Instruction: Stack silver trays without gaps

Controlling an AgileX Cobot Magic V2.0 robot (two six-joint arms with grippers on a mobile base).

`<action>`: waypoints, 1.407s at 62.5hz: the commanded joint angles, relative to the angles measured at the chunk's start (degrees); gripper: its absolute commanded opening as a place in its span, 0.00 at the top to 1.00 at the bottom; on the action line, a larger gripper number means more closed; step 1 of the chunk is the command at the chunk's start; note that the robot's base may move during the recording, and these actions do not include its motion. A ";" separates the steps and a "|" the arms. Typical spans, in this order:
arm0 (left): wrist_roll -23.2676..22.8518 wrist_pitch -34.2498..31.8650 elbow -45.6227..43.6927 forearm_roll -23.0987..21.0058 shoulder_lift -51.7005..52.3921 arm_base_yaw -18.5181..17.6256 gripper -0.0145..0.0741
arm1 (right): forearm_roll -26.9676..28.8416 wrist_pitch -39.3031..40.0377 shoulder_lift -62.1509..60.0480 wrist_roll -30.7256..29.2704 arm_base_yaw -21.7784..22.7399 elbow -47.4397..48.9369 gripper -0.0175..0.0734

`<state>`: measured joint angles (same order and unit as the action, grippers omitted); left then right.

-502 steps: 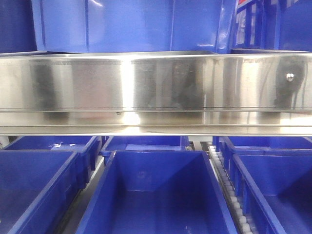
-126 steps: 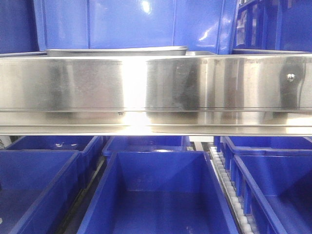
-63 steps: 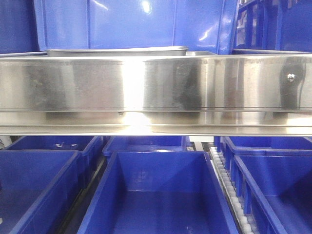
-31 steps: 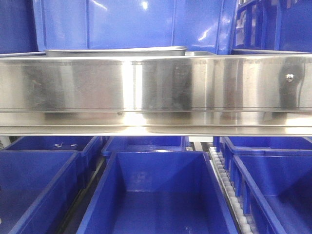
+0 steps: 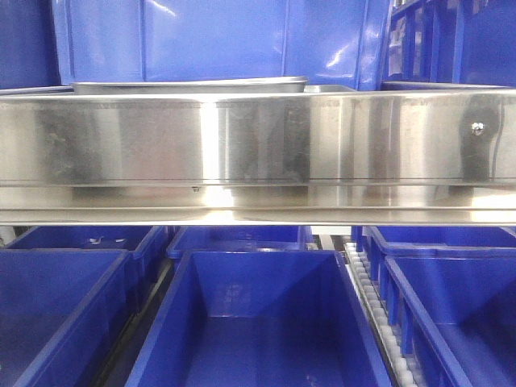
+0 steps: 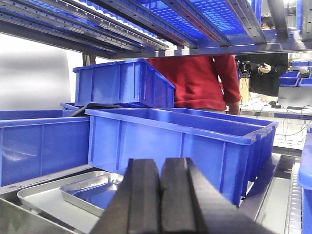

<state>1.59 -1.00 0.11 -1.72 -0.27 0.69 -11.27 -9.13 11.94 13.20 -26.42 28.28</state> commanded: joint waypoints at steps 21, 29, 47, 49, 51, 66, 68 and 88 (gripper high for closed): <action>-0.34 -5.28 -0.11 -0.07 0.27 0.25 0.85 | -0.17 0.54 -0.18 -0.28 -0.08 -0.01 0.89; -0.34 -5.26 -0.11 0.59 0.27 0.25 0.85 | -0.17 0.54 -0.18 -0.28 -0.08 -0.01 0.89; -0.34 -4.37 -0.11 0.98 0.27 -0.47 0.85 | -0.17 0.54 -0.18 -0.28 -0.08 -0.01 0.89; -0.34 -4.37 -0.11 0.98 0.27 -1.08 0.85 | -0.17 0.54 -0.18 -0.28 -0.08 -0.01 0.89; -0.34 -4.37 -0.11 1.08 0.27 -1.74 0.85 | -0.17 0.54 -0.18 -0.28 -0.08 -0.01 0.89; -0.34 -4.85 -0.11 1.21 0.27 -1.28 0.85 | -0.17 0.54 -0.18 -0.28 -0.08 -0.01 0.89; -0.34 -4.85 -0.11 1.21 0.27 -1.07 0.85 | -0.17 0.54 -0.18 -0.28 -0.08 -0.01 0.89; -0.34 -4.85 -0.11 1.21 0.27 -0.95 0.85 | -0.17 0.54 -0.18 -0.28 -0.08 -0.01 0.89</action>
<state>1.59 -5.06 0.11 -0.84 -0.27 -0.44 -11.27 -9.13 11.94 13.20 -26.42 28.28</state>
